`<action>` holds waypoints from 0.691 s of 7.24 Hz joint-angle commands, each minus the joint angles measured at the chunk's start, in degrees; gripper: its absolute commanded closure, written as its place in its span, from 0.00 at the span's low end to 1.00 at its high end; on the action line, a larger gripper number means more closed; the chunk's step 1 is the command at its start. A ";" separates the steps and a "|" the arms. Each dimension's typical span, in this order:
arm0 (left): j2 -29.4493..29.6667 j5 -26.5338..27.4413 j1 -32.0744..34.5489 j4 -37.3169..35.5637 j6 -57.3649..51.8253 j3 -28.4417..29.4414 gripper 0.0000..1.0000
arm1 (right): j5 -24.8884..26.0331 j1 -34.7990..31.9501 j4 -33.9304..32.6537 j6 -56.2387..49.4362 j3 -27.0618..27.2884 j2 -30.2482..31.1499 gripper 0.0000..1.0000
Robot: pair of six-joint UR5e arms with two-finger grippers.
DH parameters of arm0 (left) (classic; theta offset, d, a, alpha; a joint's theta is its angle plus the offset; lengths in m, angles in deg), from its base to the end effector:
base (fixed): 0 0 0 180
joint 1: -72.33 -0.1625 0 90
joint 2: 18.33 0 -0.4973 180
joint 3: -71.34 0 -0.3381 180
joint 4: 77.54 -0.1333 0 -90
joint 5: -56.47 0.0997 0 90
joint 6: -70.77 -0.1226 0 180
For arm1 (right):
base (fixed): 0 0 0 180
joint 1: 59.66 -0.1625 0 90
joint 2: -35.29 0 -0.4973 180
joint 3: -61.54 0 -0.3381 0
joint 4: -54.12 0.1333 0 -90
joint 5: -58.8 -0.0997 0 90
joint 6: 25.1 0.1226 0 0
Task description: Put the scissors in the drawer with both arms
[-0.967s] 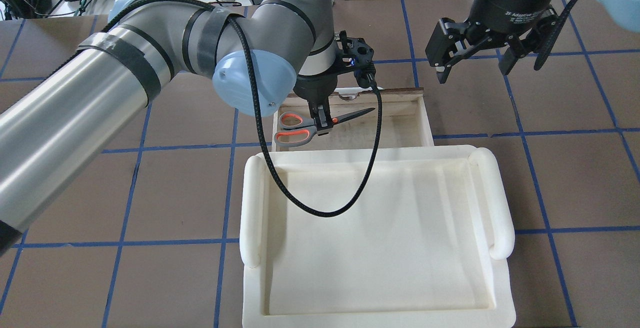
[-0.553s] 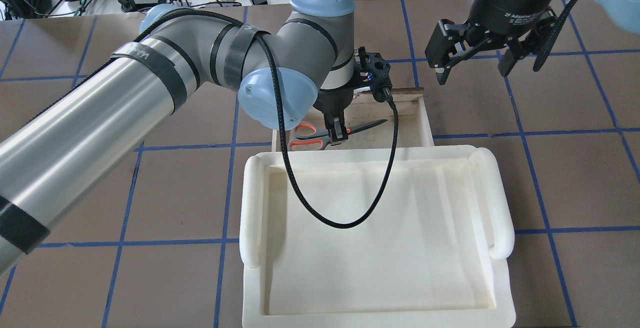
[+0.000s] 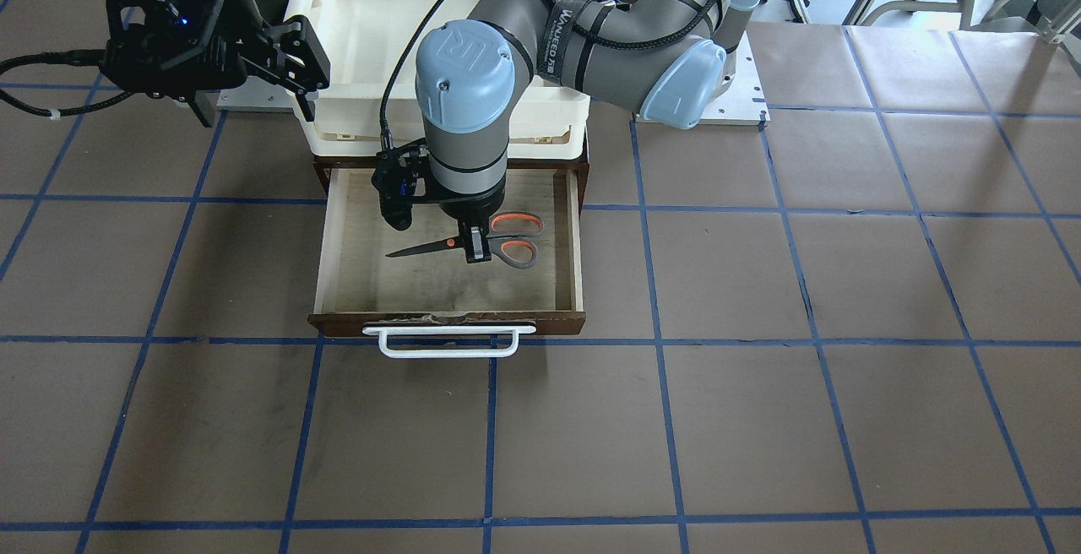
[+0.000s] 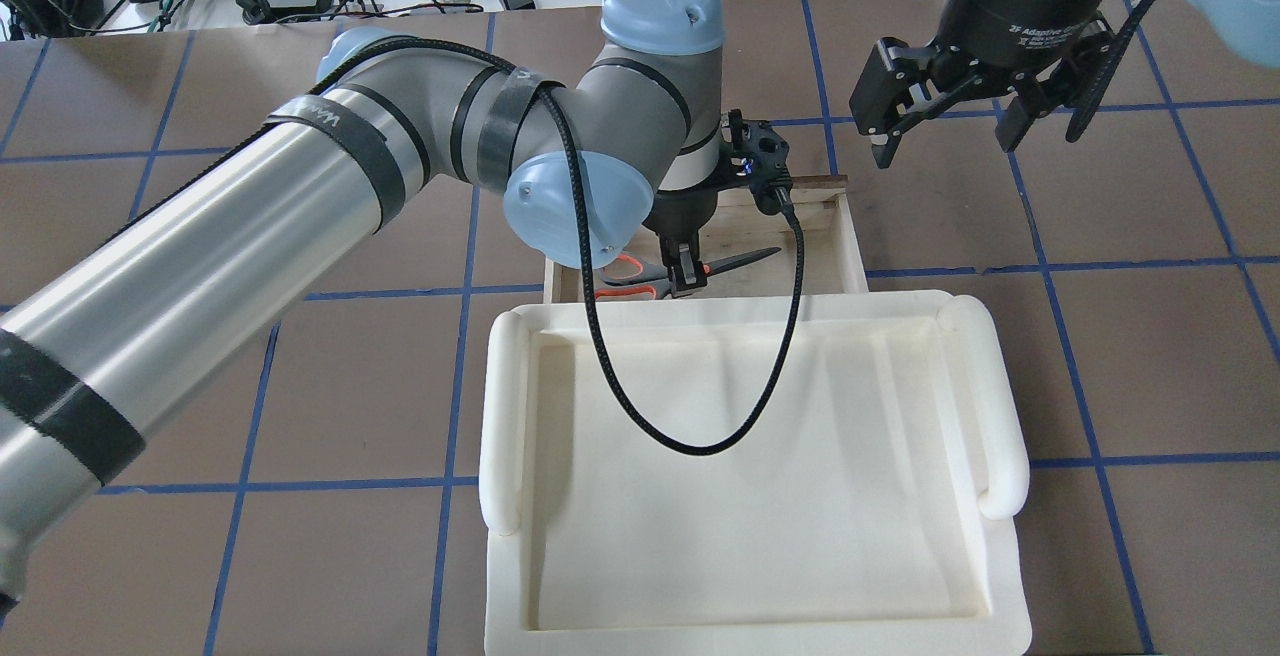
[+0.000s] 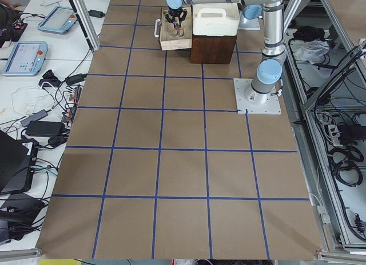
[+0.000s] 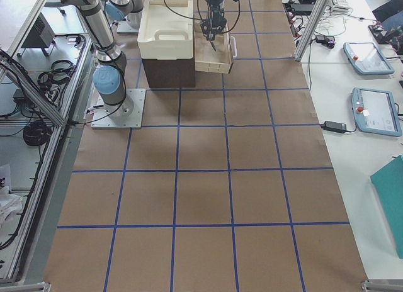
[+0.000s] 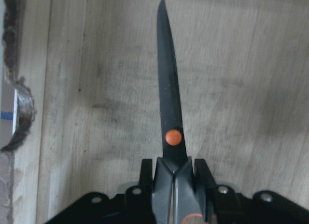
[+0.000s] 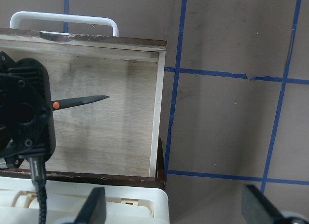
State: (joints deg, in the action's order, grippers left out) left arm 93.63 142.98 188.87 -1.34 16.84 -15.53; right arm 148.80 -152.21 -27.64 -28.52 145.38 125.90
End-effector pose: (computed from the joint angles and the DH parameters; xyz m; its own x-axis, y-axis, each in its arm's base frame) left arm -0.3916 -0.4690 0.3840 -0.1674 0.9801 0.1066 0.9858 0.1681 0.0026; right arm 0.1522 -0.4206 0.5745 -0.9946 -0.1040 -0.0015 -0.1040 0.9942 0.0256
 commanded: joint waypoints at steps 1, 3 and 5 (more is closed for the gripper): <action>0.53 0.33 1.14 -0.78 0.48 -1.54 1.00 | 0.09 0.00 -0.07 -0.10 0.00 0.00 0.00; 0.62 0.24 1.14 -2.37 0.57 -2.07 1.00 | 0.00 0.00 -0.42 -0.01 0.00 -0.09 0.00; 1.06 0.24 1.14 -2.46 0.49 -2.51 0.85 | -2.70 0.18 -1.29 0.78 -0.17 -0.17 0.00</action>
State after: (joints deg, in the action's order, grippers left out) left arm 94.45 143.22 190.00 -3.73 17.37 -17.78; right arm 148.11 -152.17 -28.28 -28.21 145.31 125.79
